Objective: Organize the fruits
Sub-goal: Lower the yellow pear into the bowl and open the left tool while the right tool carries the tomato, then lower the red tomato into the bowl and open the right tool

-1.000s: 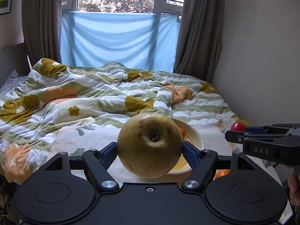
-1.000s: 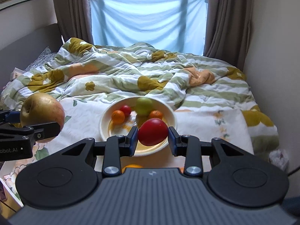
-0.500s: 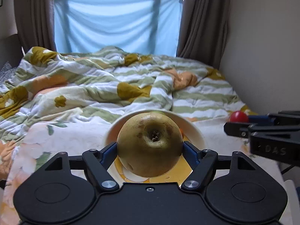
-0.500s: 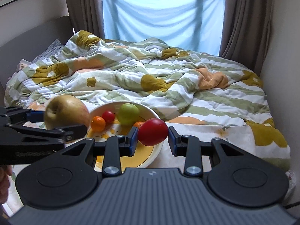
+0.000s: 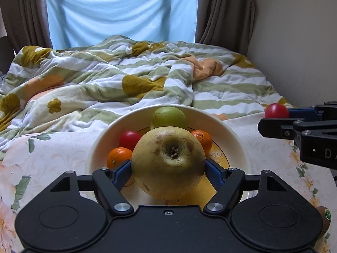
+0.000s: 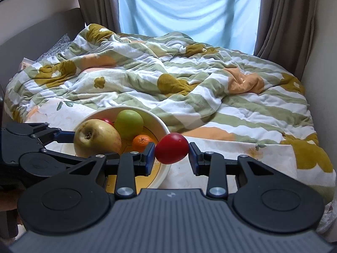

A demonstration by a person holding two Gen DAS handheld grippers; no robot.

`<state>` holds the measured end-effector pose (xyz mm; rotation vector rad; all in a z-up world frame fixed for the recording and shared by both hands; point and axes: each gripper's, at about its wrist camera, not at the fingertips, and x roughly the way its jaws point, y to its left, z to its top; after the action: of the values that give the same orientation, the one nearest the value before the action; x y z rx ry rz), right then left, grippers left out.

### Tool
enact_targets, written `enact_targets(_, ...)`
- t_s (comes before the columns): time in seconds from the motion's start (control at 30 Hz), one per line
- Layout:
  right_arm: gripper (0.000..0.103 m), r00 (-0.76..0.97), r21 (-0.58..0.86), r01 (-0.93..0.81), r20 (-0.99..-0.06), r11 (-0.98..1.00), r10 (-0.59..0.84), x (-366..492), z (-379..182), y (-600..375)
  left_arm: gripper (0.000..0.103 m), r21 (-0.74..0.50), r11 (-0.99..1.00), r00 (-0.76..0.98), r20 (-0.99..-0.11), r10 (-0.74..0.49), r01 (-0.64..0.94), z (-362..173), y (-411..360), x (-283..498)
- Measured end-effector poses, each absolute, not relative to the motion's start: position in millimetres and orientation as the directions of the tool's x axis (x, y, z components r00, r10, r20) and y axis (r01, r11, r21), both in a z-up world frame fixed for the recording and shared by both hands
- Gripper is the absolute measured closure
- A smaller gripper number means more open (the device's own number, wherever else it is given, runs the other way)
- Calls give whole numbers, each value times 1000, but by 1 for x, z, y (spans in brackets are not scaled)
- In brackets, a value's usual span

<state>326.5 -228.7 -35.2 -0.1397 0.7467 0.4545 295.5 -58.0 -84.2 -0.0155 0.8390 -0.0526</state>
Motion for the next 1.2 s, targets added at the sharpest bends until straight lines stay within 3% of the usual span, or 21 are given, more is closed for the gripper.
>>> enact_targets(0.13, 54, 641, 40, -445, -684, 895, 349, 330, -36, -231, 23, -34, 999, 639, -768, -43, 26, -89, -59, 298)
enact_targets(0.2, 54, 642, 39, -445, -683, 895, 349, 330, -36, -231, 12, -30, 999, 663, -747, -40, 26, -82, -58, 293)
enact_targets(0.23, 54, 640, 37, -445, -685, 895, 347, 331, -35, -231, 0, -26, 999, 681, -732, -33, 22, -76, -57, 290)
enact_targets(0.5, 54, 628, 40, -486, -679, 873, 381, 332, -23, -229, 0, -10, 1000, 693, -721, 8, -22, -55, -41, 270)
enact_targets(0.8, 54, 533, 43, -617, -713, 786, 456, 336, -52, -215, 0, 20, 994, 683, -725, 87, -106, -36, -15, 234)
enact_targets(1.2, 53, 479, -9, -725, -725, 689, 495, 335, -78, -197, 0, -21, 985, 688, -718, 103, -169, -30, -1, 204)
